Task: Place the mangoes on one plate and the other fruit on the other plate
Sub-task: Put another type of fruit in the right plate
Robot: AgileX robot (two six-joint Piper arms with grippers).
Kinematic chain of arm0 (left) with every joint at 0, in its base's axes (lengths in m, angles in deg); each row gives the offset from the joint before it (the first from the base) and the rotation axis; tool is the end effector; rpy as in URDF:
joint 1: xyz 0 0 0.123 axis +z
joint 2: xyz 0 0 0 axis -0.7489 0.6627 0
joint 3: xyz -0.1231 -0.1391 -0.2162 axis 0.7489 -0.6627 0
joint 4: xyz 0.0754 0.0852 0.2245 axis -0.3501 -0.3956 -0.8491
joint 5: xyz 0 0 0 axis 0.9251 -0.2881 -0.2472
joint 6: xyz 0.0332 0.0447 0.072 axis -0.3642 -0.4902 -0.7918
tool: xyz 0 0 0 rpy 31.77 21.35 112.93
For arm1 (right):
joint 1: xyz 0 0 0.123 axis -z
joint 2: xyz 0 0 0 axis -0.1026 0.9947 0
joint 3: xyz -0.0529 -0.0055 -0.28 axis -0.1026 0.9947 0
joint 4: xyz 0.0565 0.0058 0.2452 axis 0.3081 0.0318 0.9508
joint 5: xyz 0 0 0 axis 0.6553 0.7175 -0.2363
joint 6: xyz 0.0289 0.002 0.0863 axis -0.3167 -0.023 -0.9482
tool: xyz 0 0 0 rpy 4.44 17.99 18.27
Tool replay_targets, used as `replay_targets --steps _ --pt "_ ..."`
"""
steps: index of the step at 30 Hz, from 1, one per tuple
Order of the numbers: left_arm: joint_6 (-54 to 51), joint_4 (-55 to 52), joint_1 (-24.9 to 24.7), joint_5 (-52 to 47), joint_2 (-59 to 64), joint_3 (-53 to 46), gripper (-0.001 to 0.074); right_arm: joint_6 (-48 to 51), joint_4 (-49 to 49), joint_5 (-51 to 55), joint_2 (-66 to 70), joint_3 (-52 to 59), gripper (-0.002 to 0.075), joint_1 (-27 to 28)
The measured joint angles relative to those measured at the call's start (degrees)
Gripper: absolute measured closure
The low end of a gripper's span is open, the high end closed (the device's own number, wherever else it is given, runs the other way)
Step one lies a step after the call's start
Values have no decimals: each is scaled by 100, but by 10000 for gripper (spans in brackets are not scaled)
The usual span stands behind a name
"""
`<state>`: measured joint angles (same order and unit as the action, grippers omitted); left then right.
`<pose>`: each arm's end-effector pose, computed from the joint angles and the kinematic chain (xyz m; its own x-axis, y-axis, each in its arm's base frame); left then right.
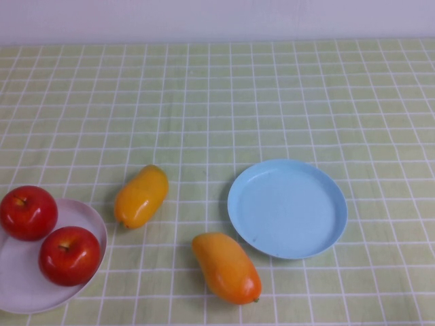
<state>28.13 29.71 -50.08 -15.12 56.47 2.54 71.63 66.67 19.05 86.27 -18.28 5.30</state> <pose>0.0524 -0.0025 0.1714 -0.2977 0.0033 -0.9546 0.0373 0.9993 -0.0082 0.0531 0.0095 0.1735 -0.2683 0.0988 -0.9582 -0.0785 0.9892 0.1240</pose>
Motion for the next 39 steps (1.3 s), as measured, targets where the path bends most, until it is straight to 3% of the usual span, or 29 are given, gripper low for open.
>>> replay_targets --steps 2,8,11,17,21,26,34,39 --pt "0 0 0 0 0 0 735 0 251 -226 0 0 744 0" --pt "0 0 0 0 0 0 735 0 2533 -1174 0 0 744 0" --pt "0 0 0 0 0 0 735 0 3066 -1400 0 0 744 0" --pt "0 0 0 0 0 0 735 2 3331 -374 127 -399 744 0" --pt "0 0 0 0 0 0 735 12 3205 963 1079 -1366 744 0" --pt "0 0 0 0 0 0 735 12 2317 2581 2892 -2872 744 0" --pt "0 0 0 0 0 0 735 21 1041 3651 5476 -4534 744 -54" --pt "0 0 0 0 0 0 735 -501 183 3692 6821 -5521 744 -1101"
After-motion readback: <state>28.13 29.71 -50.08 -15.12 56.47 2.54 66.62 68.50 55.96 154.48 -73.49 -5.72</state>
